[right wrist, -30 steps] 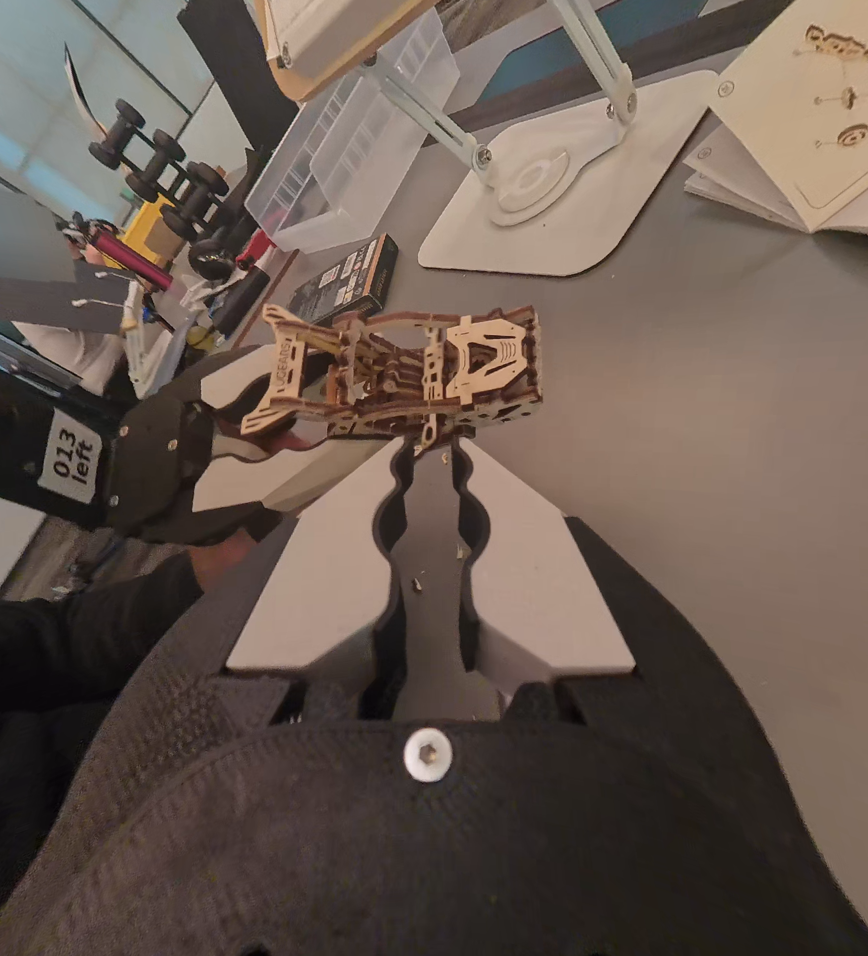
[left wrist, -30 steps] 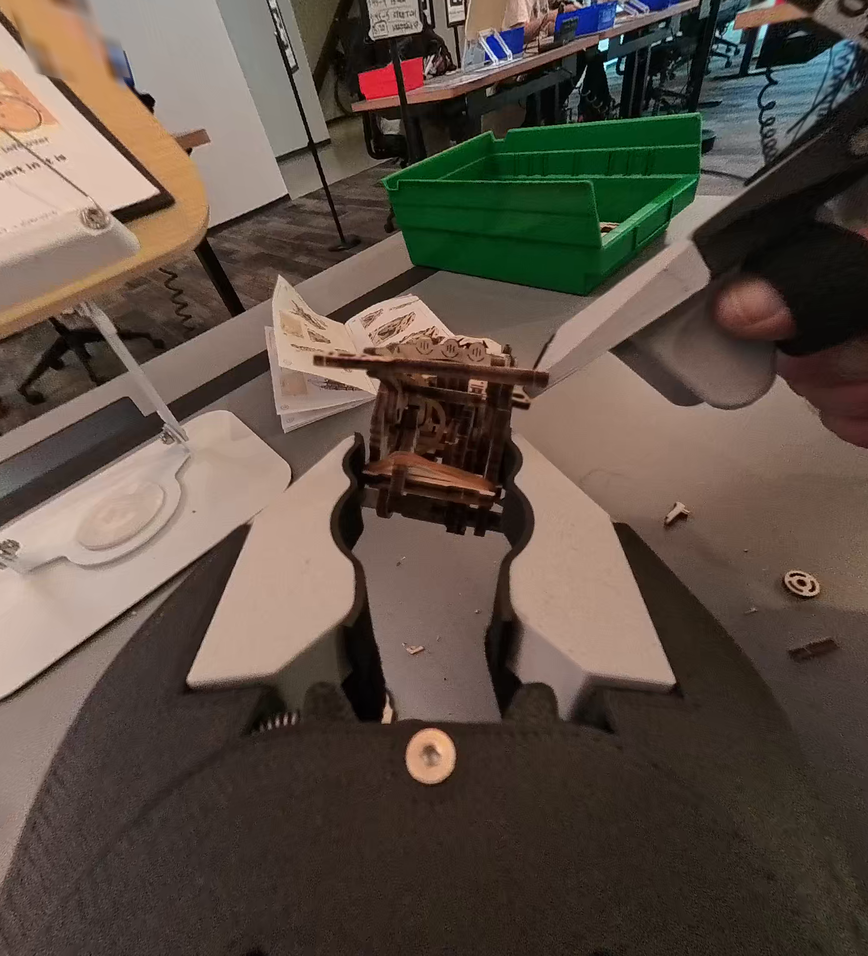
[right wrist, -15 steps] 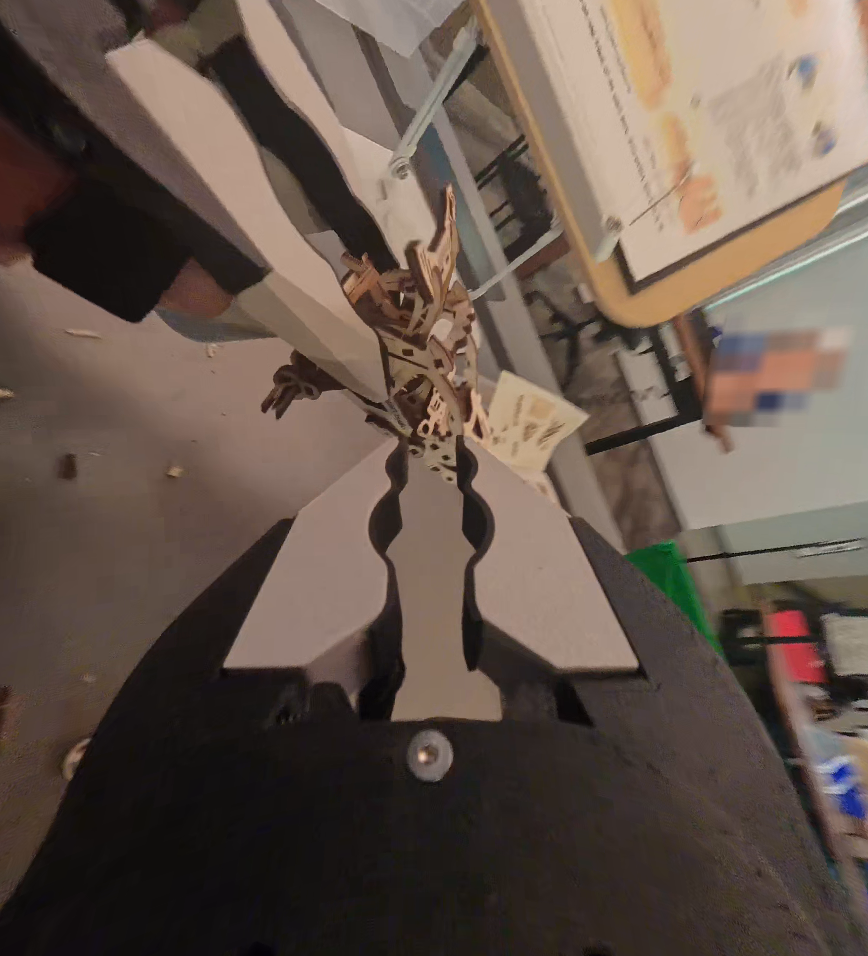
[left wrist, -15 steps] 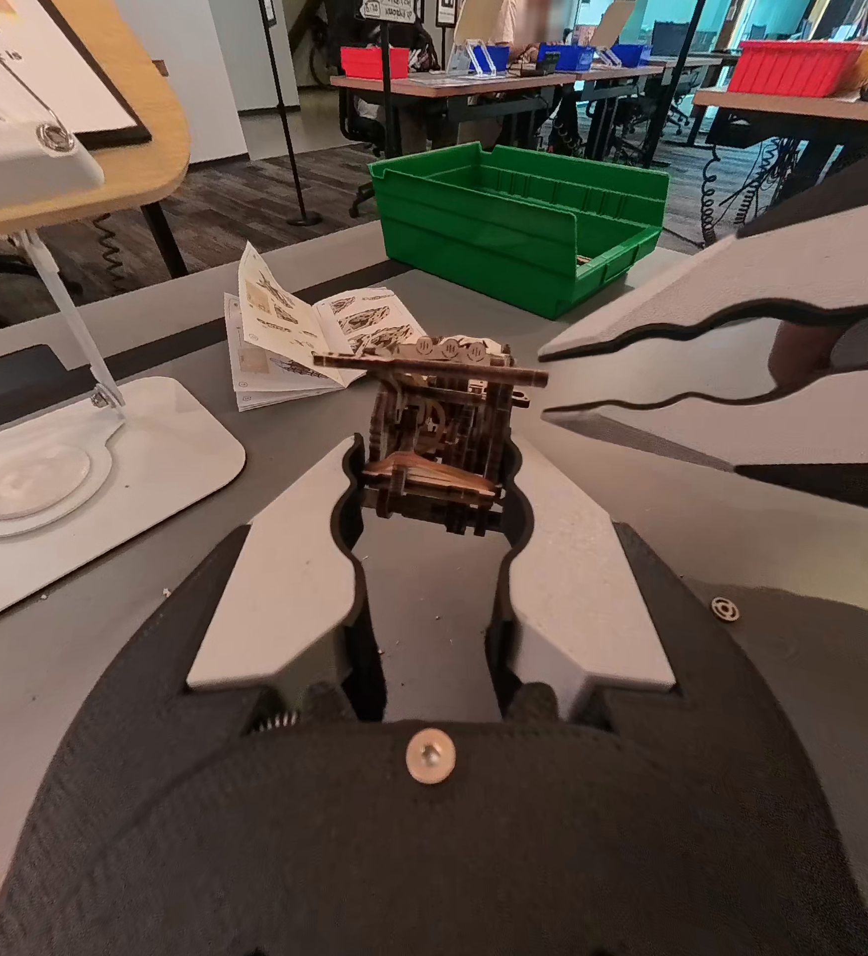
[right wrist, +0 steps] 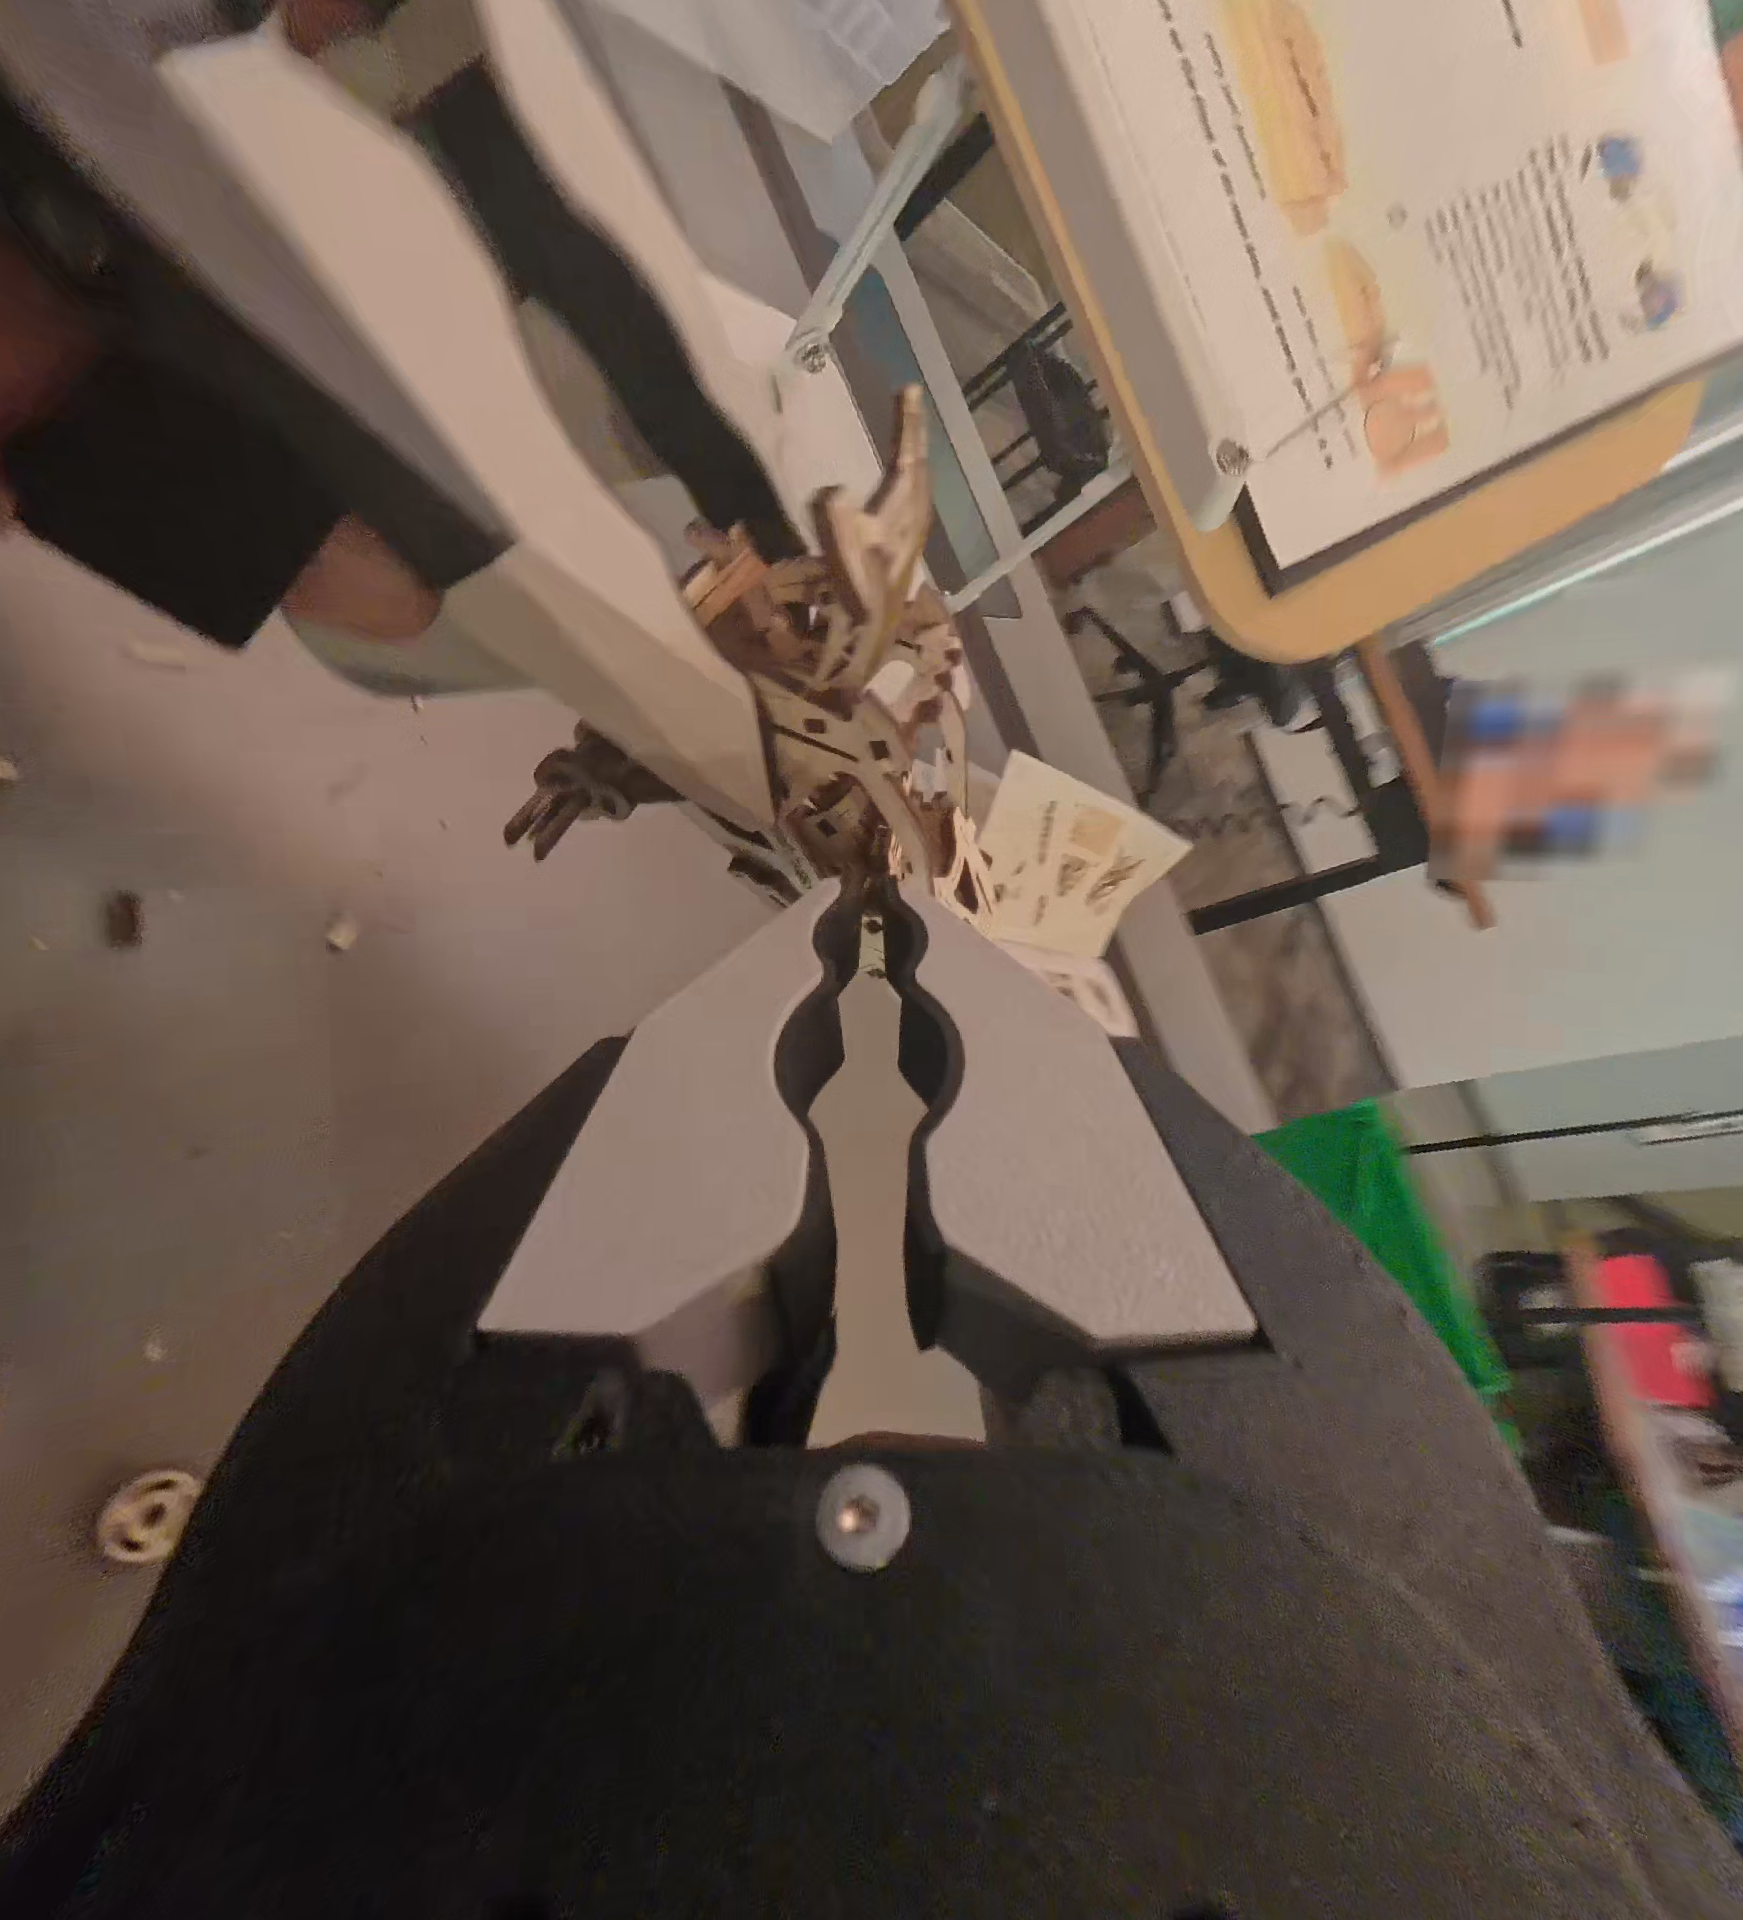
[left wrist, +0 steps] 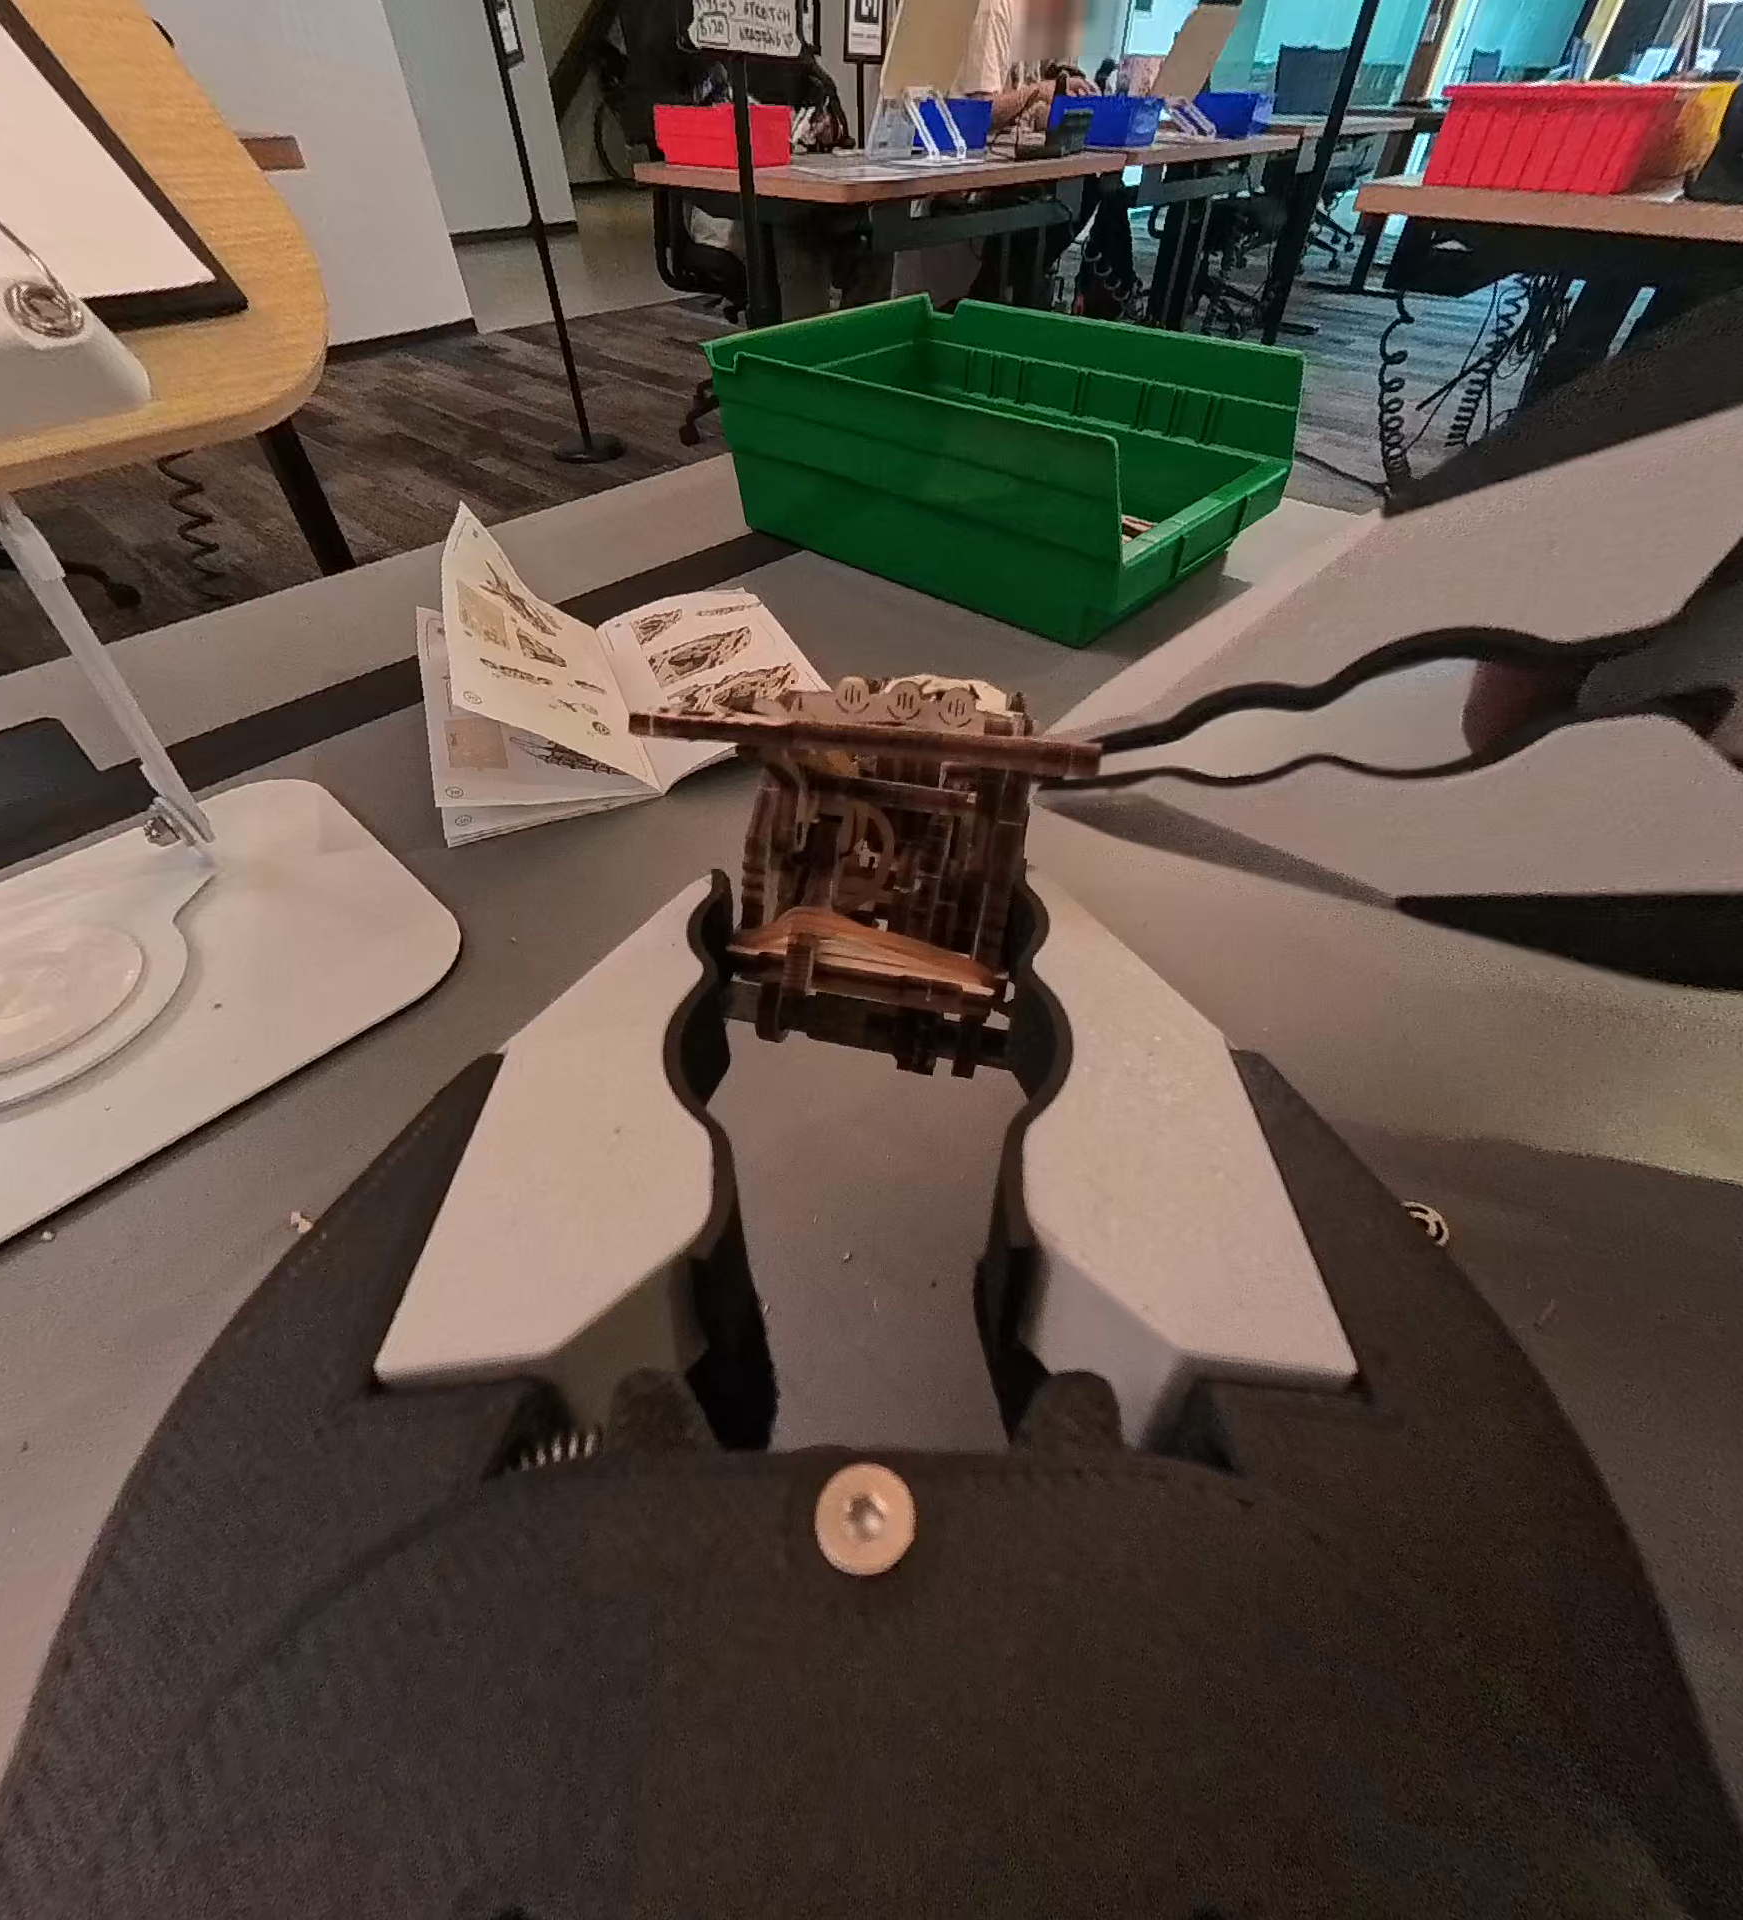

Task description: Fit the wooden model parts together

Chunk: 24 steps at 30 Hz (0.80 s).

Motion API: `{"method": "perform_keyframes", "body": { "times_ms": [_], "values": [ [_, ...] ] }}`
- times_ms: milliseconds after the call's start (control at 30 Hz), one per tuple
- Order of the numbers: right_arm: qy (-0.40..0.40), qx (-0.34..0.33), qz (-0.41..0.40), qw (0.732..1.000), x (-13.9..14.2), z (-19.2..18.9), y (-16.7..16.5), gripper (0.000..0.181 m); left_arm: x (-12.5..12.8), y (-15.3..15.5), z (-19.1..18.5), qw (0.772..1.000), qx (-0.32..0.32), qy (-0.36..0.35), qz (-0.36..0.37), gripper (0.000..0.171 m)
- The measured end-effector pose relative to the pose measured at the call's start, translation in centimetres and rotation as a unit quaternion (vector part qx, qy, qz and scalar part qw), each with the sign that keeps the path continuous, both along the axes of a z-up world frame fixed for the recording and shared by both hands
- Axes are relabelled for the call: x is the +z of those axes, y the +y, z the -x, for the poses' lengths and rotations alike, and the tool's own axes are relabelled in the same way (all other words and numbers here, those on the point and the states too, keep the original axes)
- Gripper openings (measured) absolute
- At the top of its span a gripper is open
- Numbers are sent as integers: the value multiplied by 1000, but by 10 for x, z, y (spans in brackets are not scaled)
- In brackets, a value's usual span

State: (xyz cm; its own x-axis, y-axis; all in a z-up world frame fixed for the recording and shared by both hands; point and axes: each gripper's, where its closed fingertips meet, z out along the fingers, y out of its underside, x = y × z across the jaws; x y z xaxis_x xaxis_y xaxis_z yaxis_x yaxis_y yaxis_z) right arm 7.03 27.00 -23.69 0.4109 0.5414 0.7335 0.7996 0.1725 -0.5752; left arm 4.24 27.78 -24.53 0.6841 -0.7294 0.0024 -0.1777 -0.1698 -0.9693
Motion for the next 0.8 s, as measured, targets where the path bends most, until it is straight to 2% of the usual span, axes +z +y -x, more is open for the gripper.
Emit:
{"method": "perform_keyframes", "body": {
  "times_ms": [100, 200, 367, 600, 800],
  "values": [
    [89, -16, 62, 994, 2, -4, 1, 1, 0, 0, -2, 1000, -1, 1, -1, 49],
    [192, -29, 123, 973, 5, -6, 2, 1, 1, -1, -3, 1000, 0, 0, -5, 49],
    [342, -39, 213, 915, 7, -10, 5, 0, 4, 2, -6, 1000, 6, -9, -3, 49],
    [417, -49, 233, 877, 14, -18, 12, 0, 8, 8, -12, 999, 6, -45, 27, 49],
    [470, -59, 257, 842, 15, -27, 18, 0, 7, 12, -21, 998, 5, -44, 34, 49]
  ]
}}
